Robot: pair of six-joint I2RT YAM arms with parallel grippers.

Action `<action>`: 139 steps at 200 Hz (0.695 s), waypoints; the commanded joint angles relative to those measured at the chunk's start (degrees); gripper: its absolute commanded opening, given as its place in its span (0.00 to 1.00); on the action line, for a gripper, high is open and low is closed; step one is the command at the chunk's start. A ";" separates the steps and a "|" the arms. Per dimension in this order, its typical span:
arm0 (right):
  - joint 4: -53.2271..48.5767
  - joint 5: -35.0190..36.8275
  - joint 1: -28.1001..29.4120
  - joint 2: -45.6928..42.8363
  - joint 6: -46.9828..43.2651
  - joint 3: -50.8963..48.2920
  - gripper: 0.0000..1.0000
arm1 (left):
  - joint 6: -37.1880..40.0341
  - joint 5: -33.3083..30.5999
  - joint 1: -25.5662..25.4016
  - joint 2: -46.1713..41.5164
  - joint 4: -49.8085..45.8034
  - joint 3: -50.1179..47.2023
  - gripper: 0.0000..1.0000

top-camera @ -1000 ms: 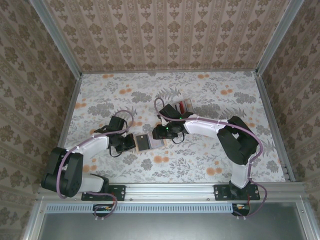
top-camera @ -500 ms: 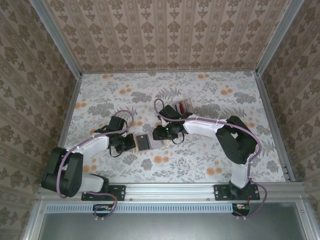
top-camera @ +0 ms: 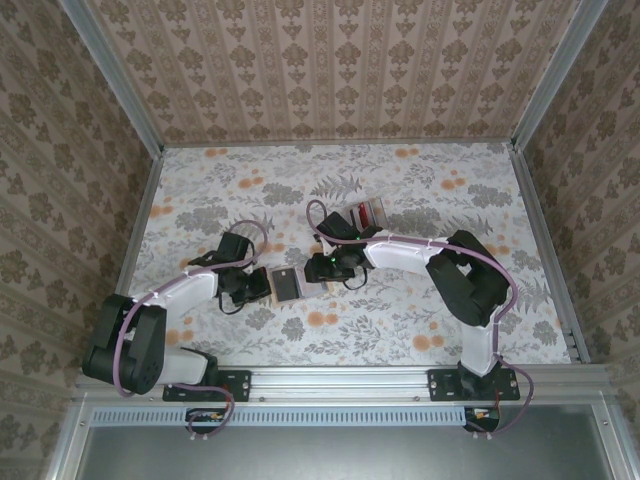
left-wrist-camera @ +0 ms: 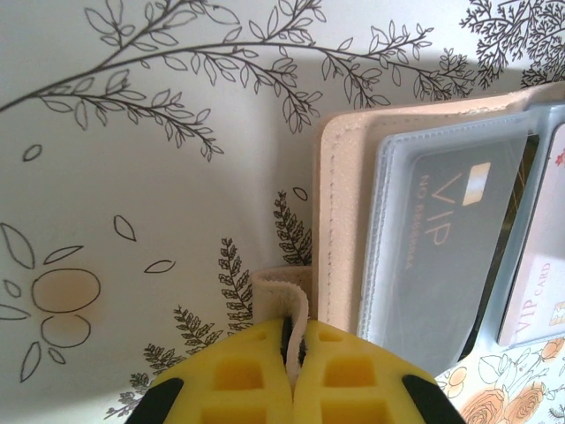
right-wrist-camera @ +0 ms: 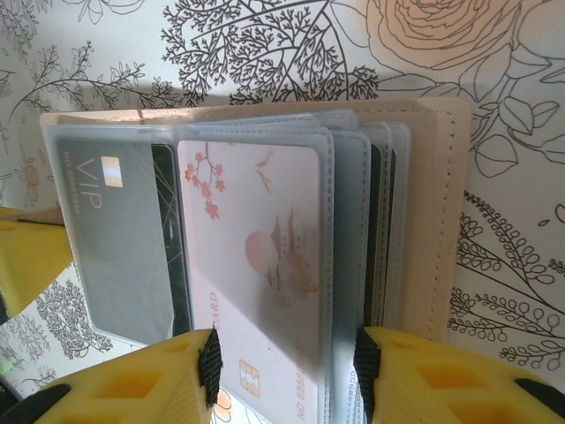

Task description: Put the credit cards into the card holder

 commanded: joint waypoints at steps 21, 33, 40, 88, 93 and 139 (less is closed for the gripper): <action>0.75 -2.34 1.69 0.47 1.08 1.72 0.47 | -0.32 0.31 0.34 1.07 -0.77 -0.56 0.00; 0.33 -2.39 2.22 0.02 1.08 2.84 0.47 | -0.31 0.39 0.26 1.24 -0.61 -0.56 0.00; -0.12 -2.35 2.57 -0.26 1.01 3.61 0.47 | -0.31 0.44 0.26 1.34 -0.56 -0.57 0.00; -1.36 -3.10 4.04 0.08 0.69 7.62 0.47 | -0.34 0.39 0.19 1.40 -0.39 -0.82 0.00; -1.20 -3.41 3.99 0.34 0.77 7.71 0.47 | -0.36 0.44 0.16 1.43 -0.32 -0.88 0.00; 1.47 -6.41 4.74 2.86 2.60 8.11 0.48 | -0.40 0.31 0.11 1.51 -0.07 -1.12 0.00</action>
